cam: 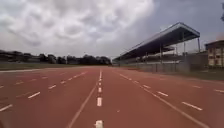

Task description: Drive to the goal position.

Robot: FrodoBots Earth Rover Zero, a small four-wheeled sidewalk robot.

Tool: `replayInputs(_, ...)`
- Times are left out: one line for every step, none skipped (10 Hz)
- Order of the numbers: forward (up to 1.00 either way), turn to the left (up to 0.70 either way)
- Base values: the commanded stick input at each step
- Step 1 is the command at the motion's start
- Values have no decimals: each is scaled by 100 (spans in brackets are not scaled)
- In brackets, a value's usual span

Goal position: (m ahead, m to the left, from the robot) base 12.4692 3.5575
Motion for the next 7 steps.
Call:
replayInputs(60, 0)
replayInputs(60, 0)
replayInputs(60, 0)
replayInputs(60, 0)
replayInputs(60, 0)
replayInputs(60, 0)
replayInputs(60, 0)
